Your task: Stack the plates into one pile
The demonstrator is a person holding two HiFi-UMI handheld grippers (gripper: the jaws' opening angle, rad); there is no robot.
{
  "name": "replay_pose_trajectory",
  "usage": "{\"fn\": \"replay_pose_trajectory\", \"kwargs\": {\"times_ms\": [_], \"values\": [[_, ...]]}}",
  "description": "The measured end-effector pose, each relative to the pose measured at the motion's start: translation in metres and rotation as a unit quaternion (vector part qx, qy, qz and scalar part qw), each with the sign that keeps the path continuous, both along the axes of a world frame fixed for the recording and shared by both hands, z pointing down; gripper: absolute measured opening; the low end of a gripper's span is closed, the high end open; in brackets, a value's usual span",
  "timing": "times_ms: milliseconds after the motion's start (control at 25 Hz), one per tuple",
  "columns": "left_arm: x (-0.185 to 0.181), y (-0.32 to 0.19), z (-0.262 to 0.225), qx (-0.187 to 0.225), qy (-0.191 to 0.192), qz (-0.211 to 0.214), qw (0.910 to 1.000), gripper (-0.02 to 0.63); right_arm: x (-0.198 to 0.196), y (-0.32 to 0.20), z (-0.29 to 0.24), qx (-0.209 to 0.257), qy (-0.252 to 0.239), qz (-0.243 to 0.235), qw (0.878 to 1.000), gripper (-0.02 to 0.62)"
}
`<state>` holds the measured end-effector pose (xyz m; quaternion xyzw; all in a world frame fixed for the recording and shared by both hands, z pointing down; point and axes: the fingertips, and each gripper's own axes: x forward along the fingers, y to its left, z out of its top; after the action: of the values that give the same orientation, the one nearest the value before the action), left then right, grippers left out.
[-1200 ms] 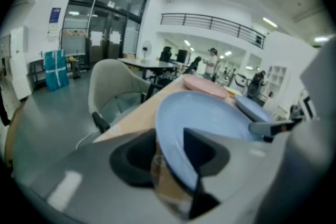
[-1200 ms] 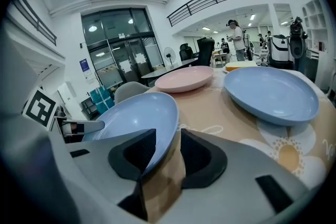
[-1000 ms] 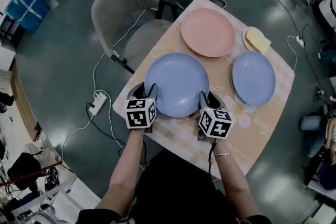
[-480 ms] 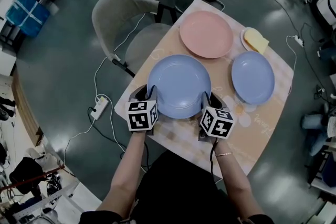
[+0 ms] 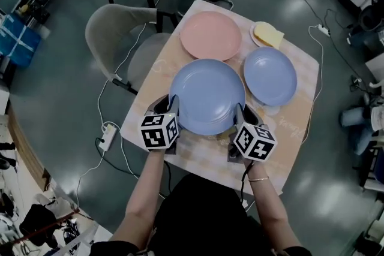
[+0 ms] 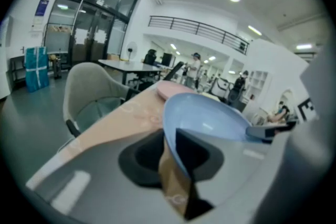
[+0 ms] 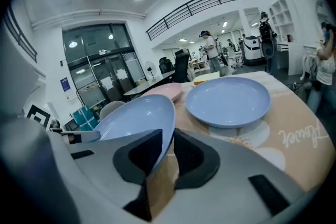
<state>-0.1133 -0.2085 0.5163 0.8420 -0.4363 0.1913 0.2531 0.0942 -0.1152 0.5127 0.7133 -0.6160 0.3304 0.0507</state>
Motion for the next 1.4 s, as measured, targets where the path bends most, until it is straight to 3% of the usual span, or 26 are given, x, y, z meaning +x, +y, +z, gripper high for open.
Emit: {"fn": "replay_pose_trajectory", "kwargs": {"times_ms": [360,720,1080,1400], "values": [[0.095,0.014,-0.012,-0.001,0.023,0.093,0.9954,0.071,0.074,0.052,-0.021,0.021,0.002,0.096,0.995,0.063],[0.184,0.016,-0.021,0.003,0.028,0.159,0.9869,0.071,0.144,0.077,-0.030,0.028,0.007,0.153,0.988,0.064],[0.254,-0.014,-0.011,0.005,0.021,0.178,0.9838,0.068,0.205,0.056,-0.015,0.025,0.008,0.173,0.985,0.067],[0.289,-0.040,0.002,0.009,0.003,0.180,0.9836,0.064,0.237,0.032,0.004,0.010,0.017,0.166,0.986,0.075]]}}
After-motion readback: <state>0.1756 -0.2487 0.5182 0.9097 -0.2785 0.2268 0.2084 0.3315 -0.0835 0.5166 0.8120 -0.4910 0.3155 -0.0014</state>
